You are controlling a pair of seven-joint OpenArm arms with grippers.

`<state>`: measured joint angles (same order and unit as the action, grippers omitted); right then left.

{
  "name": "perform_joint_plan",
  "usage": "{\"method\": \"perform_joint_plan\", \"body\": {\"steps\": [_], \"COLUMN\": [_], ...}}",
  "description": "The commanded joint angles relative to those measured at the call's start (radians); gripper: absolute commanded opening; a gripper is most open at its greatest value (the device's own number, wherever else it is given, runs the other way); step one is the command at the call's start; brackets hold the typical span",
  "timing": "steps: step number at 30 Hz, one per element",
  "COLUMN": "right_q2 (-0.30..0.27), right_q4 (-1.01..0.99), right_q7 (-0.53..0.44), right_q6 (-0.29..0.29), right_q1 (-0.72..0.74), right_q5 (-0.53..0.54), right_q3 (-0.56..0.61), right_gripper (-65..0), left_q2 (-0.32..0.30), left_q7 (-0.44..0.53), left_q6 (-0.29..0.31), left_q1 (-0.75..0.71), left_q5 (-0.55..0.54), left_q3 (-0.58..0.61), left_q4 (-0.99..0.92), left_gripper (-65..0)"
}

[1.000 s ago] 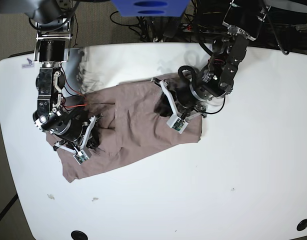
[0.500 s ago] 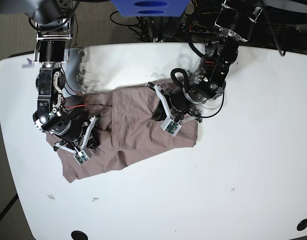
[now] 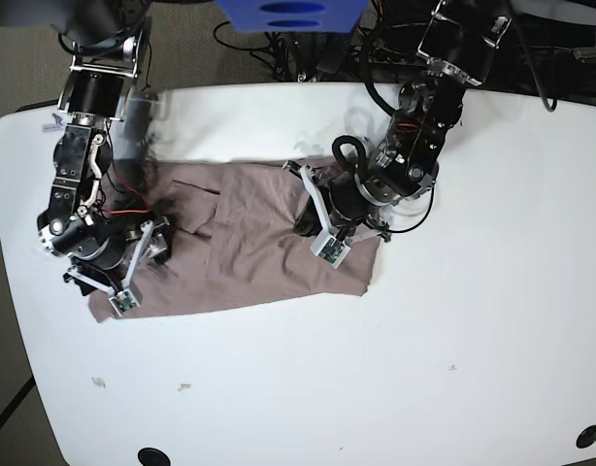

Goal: Fold the T-shirt properly
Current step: 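Release the right gripper and move it to the shirt's other end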

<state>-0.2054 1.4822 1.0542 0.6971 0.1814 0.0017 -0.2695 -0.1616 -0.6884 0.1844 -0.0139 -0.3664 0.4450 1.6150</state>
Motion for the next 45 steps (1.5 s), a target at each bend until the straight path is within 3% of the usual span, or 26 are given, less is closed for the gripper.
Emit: {"method": "perform_joint_plan", "body": {"steps": [1,15,22,29,40,45], "right_q2": [-0.013,-0.013,-0.013,-0.013,-0.013,-0.018], "right_q4": [0.038,0.033,0.005,-0.064,-0.196,-0.289], "right_q7": [0.010,0.090,0.223,0.342,0.342,0.342], "right_q6": [0.001,0.001,0.001,0.001,0.001,0.001], "right_q1": [0.036,0.135,0.149,0.168,0.169,0.171], "right_q5": [-0.001,0.001,0.013,0.152,0.396,0.459], "right_q3": [-0.029,-0.188,-0.348,-0.406,-0.406,-0.406], "right_gripper": [-11.1,-9.9,-9.9,-9.9,-9.9,-10.0], "left_q2": [-0.008,-0.034,-0.031,-0.029,-0.033,-0.034], "left_q7": [-0.027,-0.030,-0.030,-0.030,-0.032,-0.032], "left_q6": [-0.009,-0.009,-0.009,-0.009,-0.009,-0.009], "left_q1": [0.009,0.047,0.055,0.055,0.055,0.052], "left_q5": [0.014,0.013,0.014,0.014,0.014,0.014], "left_q3": [-0.004,-0.004,-0.004,-0.004,-0.004,-0.002], "left_q4": [0.000,0.000,0.000,-0.002,-0.002,-0.002], "left_gripper": [-65.0,-65.0,-65.0,-65.0,-65.0,-65.0]}}
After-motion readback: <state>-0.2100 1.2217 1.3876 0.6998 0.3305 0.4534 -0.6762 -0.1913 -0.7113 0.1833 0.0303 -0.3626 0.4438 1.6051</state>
